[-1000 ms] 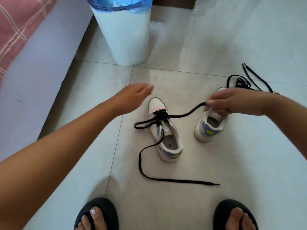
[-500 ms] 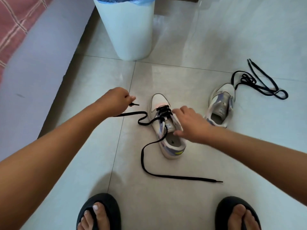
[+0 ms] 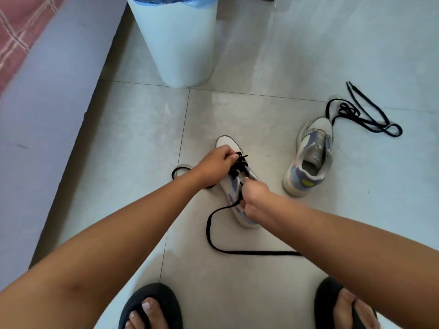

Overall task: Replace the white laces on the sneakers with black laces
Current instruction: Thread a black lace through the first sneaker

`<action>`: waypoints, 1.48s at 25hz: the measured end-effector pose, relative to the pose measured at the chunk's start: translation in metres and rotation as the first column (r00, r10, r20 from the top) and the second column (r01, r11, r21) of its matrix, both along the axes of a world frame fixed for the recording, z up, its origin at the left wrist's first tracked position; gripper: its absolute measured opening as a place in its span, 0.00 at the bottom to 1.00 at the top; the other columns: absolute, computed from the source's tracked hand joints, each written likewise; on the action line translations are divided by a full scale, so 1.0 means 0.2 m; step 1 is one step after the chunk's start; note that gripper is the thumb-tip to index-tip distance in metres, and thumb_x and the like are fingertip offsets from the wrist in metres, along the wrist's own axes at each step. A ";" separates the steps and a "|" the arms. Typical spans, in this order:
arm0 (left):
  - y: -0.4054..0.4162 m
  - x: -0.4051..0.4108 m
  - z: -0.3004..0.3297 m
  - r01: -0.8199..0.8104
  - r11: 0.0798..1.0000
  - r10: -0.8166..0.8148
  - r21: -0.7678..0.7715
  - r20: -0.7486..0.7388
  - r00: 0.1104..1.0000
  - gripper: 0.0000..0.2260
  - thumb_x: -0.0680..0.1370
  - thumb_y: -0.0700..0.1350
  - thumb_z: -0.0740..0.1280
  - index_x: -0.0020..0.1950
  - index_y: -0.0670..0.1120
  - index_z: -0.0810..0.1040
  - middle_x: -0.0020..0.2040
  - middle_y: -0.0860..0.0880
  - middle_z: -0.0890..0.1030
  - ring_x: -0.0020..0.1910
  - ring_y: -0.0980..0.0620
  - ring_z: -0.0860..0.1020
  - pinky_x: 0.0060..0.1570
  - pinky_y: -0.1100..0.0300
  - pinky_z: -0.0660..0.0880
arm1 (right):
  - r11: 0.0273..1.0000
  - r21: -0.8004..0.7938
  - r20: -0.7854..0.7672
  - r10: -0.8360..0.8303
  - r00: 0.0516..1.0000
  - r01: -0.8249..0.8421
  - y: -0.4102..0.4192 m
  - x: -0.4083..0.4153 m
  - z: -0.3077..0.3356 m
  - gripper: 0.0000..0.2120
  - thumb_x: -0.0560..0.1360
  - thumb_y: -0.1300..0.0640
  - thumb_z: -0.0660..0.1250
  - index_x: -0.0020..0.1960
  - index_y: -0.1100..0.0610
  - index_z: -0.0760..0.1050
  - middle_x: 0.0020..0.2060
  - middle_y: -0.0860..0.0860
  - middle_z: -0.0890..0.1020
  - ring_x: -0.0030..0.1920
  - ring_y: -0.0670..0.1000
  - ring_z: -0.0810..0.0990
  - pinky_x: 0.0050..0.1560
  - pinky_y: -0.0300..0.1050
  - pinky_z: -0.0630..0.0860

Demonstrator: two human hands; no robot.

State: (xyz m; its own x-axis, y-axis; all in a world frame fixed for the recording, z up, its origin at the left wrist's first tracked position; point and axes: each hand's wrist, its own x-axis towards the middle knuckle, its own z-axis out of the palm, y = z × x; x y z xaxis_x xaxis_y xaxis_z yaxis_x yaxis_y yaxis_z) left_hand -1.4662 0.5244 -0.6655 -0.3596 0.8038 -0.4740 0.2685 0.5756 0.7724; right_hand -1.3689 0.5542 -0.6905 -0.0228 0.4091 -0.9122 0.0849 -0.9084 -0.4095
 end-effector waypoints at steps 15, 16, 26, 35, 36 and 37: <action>-0.01 -0.12 0.20 -0.235 0.941 0.202 0.244 0.153 0.967 0.08 0.80 0.47 0.61 0.46 0.44 0.75 0.43 0.48 0.79 0.44 0.51 0.77 0.51 0.55 0.74 | 0.998 0.064 -0.481 0.035 0.876 -0.005 0.15 -0.03 0.42 0.10 0.79 0.59 0.58 0.52 0.58 0.78 0.48 0.59 0.82 0.47 0.56 0.80 0.63 0.51 0.72; -0.01 -0.14 0.29 -0.325 0.898 0.246 0.295 0.274 0.930 0.08 0.80 0.46 0.61 0.46 0.44 0.76 0.44 0.47 0.81 0.45 0.51 0.79 0.53 0.54 0.76 | 0.995 0.095 -0.507 0.079 0.858 -0.036 0.18 -0.04 0.51 0.10 0.79 0.59 0.58 0.54 0.59 0.77 0.51 0.59 0.82 0.51 0.57 0.81 0.63 0.52 0.73; 0.04 -0.04 0.99 -0.500 0.656 0.358 0.565 0.349 0.866 0.11 0.77 0.42 0.66 0.35 0.42 0.77 0.29 0.48 0.75 0.26 0.56 0.68 0.27 0.67 0.66 | 0.970 0.242 -0.729 0.183 0.660 -0.002 0.34 -0.11 1.15 0.25 0.73 0.57 0.63 0.69 0.58 0.70 0.57 0.58 0.80 0.53 0.55 0.80 0.61 0.52 0.72; 0.10 0.06 1.28 -0.528 0.496 0.491 0.689 0.279 0.825 0.12 0.74 0.44 0.69 0.33 0.39 0.77 0.26 0.50 0.75 0.23 0.60 0.68 0.26 0.70 0.67 | 0.931 0.331 -0.843 0.218 0.493 0.154 0.34 -0.13 1.39 0.21 0.72 0.61 0.66 0.64 0.60 0.72 0.51 0.60 0.83 0.52 0.57 0.83 0.54 0.57 0.78; 0.10 0.07 1.30 -0.517 0.499 0.494 0.695 0.262 0.829 0.12 0.74 0.44 0.69 0.33 0.40 0.77 0.25 0.51 0.74 0.22 0.60 0.67 0.25 0.70 0.66 | 0.922 0.349 -0.841 0.228 0.491 0.170 0.33 -0.13 1.42 0.19 0.71 0.60 0.66 0.61 0.59 0.74 0.50 0.60 0.84 0.50 0.55 0.84 0.52 0.56 0.78; 0.09 0.07 1.31 -0.509 0.498 0.498 0.702 0.249 0.831 0.12 0.74 0.44 0.69 0.32 0.41 0.78 0.24 0.52 0.74 0.22 0.61 0.67 0.25 0.70 0.66 | 0.917 0.355 -0.841 0.229 0.490 0.181 0.33 -0.12 1.44 0.15 0.71 0.60 0.66 0.58 0.57 0.75 0.49 0.60 0.84 0.48 0.55 0.84 0.50 0.55 0.79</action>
